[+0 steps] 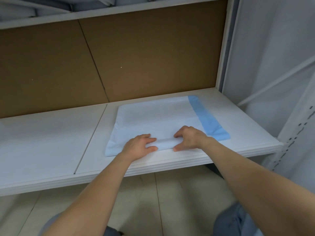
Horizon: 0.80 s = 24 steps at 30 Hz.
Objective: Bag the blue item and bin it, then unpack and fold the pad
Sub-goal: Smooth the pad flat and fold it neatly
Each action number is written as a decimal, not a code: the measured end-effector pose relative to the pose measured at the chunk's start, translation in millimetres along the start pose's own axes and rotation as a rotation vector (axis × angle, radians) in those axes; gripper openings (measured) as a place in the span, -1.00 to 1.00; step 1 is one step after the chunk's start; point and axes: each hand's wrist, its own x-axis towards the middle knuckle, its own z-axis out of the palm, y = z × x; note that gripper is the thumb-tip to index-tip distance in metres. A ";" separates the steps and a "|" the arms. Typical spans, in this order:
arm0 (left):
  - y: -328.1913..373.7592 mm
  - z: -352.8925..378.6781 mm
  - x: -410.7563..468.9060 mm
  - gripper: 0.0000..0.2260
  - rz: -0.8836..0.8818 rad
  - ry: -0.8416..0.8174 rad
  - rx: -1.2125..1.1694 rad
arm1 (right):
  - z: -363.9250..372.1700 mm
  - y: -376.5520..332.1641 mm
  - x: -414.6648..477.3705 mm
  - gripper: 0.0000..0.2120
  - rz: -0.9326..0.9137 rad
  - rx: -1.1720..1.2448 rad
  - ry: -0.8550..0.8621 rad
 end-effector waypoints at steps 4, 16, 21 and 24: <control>-2.3 -1.2 -10.2 -0.61 0.027 0.091 0.117 | 3.4 -1.0 -9.4 -0.63 -0.017 -0.070 0.101; 11.7 -9.4 -7.0 -0.69 0.034 0.321 0.495 | 0.6 -4.6 -7.2 -0.64 0.020 -0.386 0.296; 6.1 -15.3 -6.4 -0.73 0.012 0.248 0.455 | -7.6 -1.5 -5.0 -0.71 0.030 -0.414 0.216; 0.8 -7.5 -9.0 -0.70 -0.049 0.188 0.241 | -5.7 5.8 -8.2 -0.68 0.063 -0.224 0.076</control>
